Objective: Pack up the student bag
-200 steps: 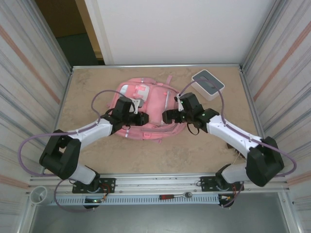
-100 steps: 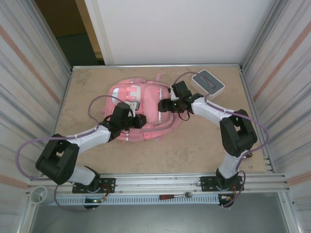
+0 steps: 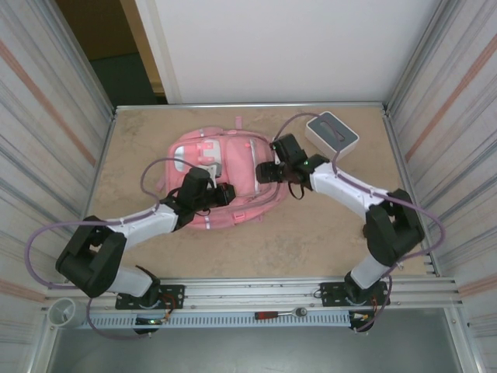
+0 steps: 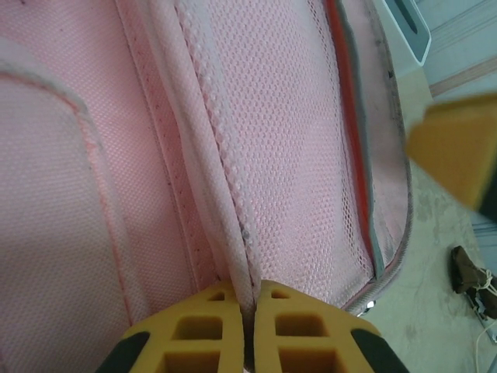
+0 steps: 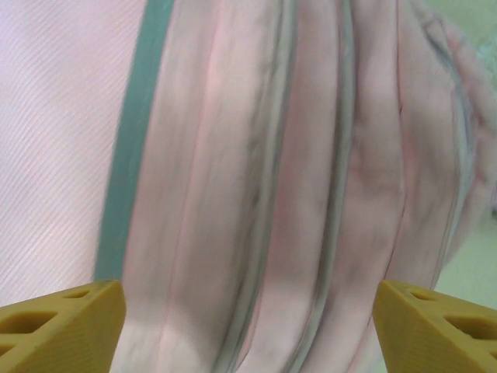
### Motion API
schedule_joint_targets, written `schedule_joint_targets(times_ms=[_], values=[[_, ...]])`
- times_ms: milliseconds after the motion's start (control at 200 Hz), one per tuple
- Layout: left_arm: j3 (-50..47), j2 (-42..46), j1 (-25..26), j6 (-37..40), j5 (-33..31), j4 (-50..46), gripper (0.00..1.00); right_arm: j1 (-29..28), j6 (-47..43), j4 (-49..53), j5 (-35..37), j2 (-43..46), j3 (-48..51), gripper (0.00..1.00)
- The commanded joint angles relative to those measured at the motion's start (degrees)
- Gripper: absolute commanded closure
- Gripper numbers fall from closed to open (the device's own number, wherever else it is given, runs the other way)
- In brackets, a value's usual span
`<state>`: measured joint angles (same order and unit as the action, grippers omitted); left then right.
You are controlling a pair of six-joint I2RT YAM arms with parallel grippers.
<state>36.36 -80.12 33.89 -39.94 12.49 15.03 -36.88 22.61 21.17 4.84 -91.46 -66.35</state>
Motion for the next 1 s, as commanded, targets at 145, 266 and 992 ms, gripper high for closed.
schedule_joint_targets(times_ms=[145,266,992], values=[[-2.6,4.3,1.3,-0.8,-1.0,-5.5,1.00,-13.4,13.1,-4.8,11.5,4.3,8.2,0.12],[-2.0,4.5,1.4,-0.1,-1.0,-6.5,1.00,-17.7,15.6,-6.0,16.1,1.9,8.0,0.09],[-2.4,3.0,1.4,-0.1,-0.7,-4.4,1.00,-22.8,22.9,-3.3,28.2,-4.6,7.3,0.05]])
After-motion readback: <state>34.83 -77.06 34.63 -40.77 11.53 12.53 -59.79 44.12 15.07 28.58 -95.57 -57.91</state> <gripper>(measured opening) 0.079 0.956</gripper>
